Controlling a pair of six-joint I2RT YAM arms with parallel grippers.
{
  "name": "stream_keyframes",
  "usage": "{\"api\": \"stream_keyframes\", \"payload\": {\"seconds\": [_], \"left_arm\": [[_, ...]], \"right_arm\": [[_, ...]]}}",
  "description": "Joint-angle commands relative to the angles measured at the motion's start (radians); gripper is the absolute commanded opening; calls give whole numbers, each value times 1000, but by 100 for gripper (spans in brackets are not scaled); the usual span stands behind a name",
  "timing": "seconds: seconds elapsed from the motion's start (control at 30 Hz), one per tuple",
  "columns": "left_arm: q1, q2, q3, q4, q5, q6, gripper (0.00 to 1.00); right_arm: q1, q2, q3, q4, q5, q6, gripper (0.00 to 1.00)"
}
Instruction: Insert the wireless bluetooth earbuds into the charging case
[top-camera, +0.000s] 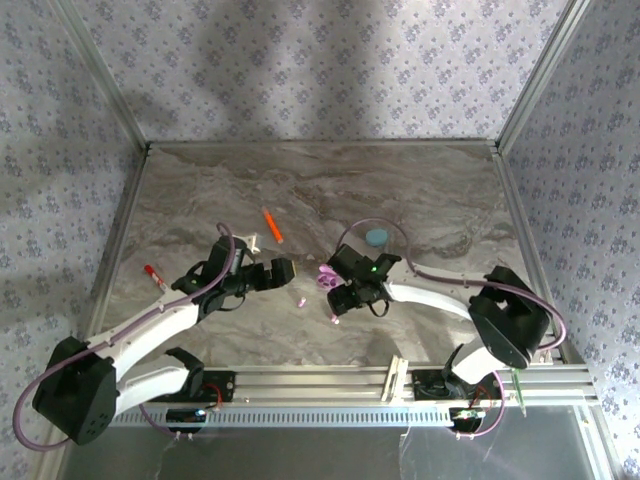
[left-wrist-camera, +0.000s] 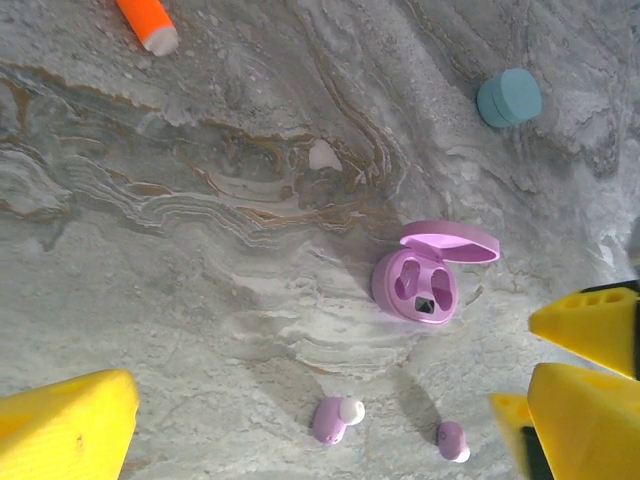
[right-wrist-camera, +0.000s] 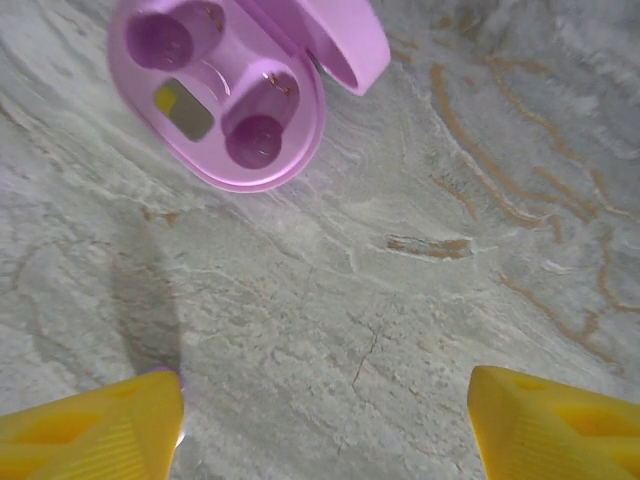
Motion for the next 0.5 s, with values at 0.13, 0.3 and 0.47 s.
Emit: {"api": "stream_keyframes", "payload": {"seconds": [0.13, 0.3, 0.47], "left_arm": [[37, -26, 116, -30, -58, 138, 100], [52, -24, 70, 64, -65, 149, 100], [89, -107, -11, 85, -65, 150, 100]], "right_arm": [[52, -14, 73, -105, 24, 117, 63], [102, 38, 114, -146, 68, 168, 63], [144, 113, 159, -161, 72, 176, 63]]}}
